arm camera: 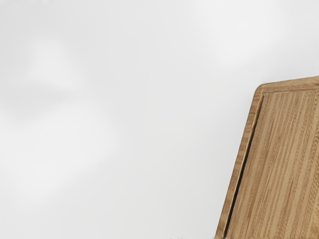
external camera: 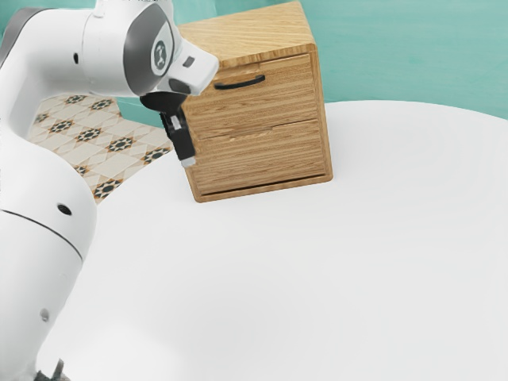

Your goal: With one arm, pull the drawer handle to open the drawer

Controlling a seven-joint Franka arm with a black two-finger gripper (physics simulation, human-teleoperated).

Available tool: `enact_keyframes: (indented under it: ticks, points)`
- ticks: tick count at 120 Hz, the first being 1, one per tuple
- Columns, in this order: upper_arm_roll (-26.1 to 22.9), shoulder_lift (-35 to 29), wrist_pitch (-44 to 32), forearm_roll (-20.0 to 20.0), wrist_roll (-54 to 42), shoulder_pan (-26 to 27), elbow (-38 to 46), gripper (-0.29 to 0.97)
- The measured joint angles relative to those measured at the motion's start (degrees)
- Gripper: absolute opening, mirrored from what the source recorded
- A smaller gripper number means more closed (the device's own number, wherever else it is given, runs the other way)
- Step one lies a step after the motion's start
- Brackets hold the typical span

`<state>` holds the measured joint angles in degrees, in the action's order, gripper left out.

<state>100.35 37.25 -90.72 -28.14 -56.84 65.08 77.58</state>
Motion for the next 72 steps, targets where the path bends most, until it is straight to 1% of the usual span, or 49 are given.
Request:
enact_keyframes:
  ticks: [10, 18, 24, 26, 28, 32, 35, 38, 40, 48, 56, 65, 72]
  points:
    - [-1.2, 0.0, -2.7, -2.2, -7.7, -4.0, 0.2, 0.67]
    - [-1.3, 0.1, -4.3, -4.2, -13.5, -5.6, 0.1, 0.67]
    - [-1.8, 0.1, -5.3, -5.9, -17.6, -6.2, -2.0, 0.67]
    - [-3.2, 0.1, -5.6, -6.7, -18.8, -7.4, -3.6, 0.67]
    - [-5.7, 0.1, -5.8, -7.7, -20.0, -9.7, -5.8, 0.67]
    - [-12.8, 0.4, -5.9, -9.6, -22.4, -16.6, -10.8, 0.67]
    - [-17.6, 1.9, -5.9, -10.9, -23.9, -21.7, -14.6, 0.67]
    - [-20.4, 3.5, -5.9, -12.2, -25.4, -25.1, -17.2, 0.67]
    - [-21.1, 4.7, -5.8, -13.1, -26.3, -26.6, -18.4, 0.67]
    - [-17.6, 10.0, -5.1, -18.6, -29.9, -29.8, -21.7, 0.67]
    - [-14.2, 13.6, -4.3, -22.2, -33.1, -30.8, -23.0, 0.67]
    - [-4.9, 18.8, -2.6, -28.4, -36.3, -31.4, -24.4, 0.66]
    - [1.7, 21.6, -1.2, -32.6, -38.5, -31.7, -24.7, 0.66]
